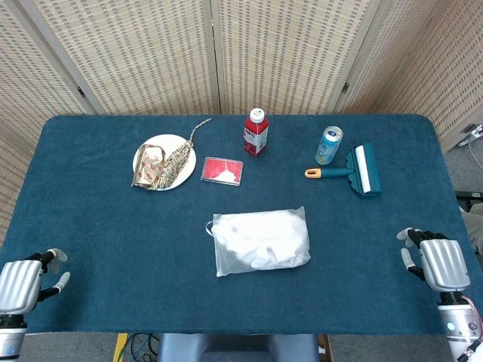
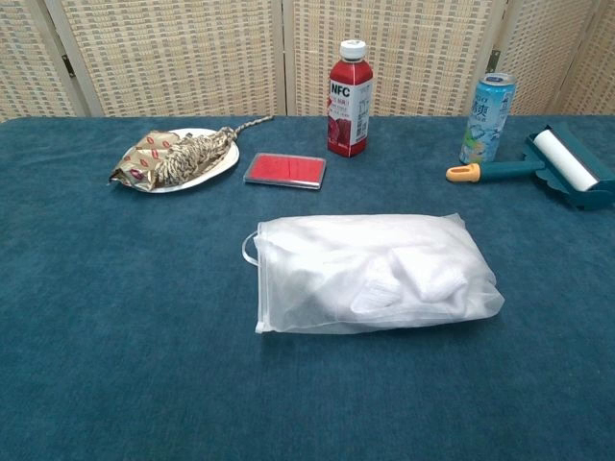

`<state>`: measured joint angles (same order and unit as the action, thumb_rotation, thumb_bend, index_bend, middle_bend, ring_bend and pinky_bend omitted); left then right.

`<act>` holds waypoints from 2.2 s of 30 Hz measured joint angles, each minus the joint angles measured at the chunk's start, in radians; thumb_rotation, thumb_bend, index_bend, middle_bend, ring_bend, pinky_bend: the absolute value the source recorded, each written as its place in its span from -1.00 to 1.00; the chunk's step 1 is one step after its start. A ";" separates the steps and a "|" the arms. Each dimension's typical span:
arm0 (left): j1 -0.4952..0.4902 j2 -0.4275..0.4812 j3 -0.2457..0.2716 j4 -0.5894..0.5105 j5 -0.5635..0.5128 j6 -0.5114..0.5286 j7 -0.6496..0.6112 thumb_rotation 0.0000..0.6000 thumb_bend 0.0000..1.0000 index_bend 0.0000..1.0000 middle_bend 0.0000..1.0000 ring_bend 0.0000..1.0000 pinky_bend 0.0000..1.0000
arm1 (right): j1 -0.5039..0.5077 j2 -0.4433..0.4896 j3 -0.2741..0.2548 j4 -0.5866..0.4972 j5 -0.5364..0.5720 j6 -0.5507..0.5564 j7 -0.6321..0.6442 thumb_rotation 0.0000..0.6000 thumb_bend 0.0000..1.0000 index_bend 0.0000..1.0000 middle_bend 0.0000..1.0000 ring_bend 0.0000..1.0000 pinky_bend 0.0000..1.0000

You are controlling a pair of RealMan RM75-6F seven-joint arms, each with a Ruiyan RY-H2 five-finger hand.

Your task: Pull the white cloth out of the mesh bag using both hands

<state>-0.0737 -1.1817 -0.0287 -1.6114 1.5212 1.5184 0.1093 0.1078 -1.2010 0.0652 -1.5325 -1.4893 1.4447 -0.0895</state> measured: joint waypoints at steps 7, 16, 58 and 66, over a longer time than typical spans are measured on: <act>0.008 -0.010 0.005 0.005 0.000 0.006 0.008 1.00 -0.41 -0.40 0.10 0.13 0.52 | 0.022 -0.011 0.000 0.012 0.000 -0.041 0.019 1.00 -0.96 -0.62 -0.51 -0.48 -0.16; 0.009 -0.022 0.010 0.030 0.014 0.010 0.006 1.00 -0.41 -0.70 -0.26 0.04 0.51 | 0.108 -0.004 0.006 -0.072 0.018 -0.173 -0.079 1.00 -1.00 -1.00 -0.99 -1.00 -0.63; -0.007 -0.061 0.021 0.093 0.019 -0.026 -0.024 1.00 -0.41 -1.00 -0.40 -0.02 0.49 | 0.504 -0.329 0.094 0.010 0.291 -0.602 -0.362 1.00 -1.00 -1.00 -1.00 -1.00 -0.82; -0.008 -0.063 0.025 0.094 0.018 -0.033 -0.025 1.00 -0.41 -1.00 -0.40 -0.02 0.49 | 0.570 -0.323 0.096 0.004 0.383 -0.658 -0.408 1.00 -1.00 -1.00 -0.85 -0.96 -0.79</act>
<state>-0.0814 -1.2443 -0.0035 -1.5175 1.5396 1.4851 0.0842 0.6775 -1.5238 0.1612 -1.5285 -1.1062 0.7868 -0.4970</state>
